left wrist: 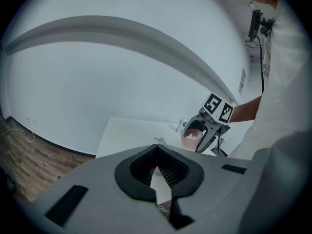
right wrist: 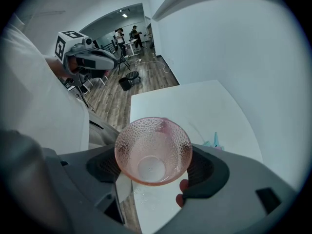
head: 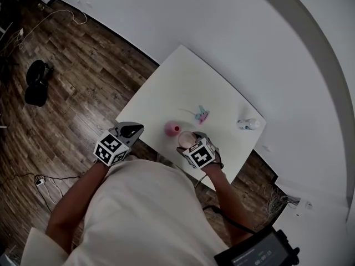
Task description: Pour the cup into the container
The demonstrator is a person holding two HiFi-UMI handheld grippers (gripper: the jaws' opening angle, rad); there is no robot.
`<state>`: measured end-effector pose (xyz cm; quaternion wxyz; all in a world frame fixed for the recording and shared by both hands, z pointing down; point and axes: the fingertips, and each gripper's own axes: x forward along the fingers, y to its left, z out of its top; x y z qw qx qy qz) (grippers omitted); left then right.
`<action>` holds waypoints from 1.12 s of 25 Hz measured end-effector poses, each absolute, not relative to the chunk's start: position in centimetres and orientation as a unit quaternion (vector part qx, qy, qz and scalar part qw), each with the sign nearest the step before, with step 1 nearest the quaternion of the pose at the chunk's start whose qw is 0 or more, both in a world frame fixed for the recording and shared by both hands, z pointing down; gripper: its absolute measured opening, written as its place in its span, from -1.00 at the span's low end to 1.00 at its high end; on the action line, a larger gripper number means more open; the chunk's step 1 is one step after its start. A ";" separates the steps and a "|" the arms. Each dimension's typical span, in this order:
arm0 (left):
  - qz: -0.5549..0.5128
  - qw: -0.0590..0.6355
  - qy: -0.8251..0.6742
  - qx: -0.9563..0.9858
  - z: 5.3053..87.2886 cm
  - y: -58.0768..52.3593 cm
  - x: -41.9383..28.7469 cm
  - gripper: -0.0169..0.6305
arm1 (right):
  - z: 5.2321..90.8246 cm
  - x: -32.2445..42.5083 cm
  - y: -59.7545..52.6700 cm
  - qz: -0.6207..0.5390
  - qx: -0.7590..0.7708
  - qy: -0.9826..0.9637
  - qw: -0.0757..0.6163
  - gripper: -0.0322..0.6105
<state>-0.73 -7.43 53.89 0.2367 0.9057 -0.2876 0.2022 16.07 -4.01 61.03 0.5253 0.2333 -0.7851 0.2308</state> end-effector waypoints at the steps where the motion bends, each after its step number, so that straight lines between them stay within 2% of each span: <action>1: 0.202 0.238 -0.287 0.906 54.1 -7.4 -0.7 -0.91 | 61.2 16.0 -4.0 0.231 0.232 -0.785 0.526 0.29; 28: 0.206 0.246 -0.280 0.905 54.8 -7.8 -0.6 -0.91 | 63.0 15.6 -3.9 0.252 0.177 -0.760 0.573 0.30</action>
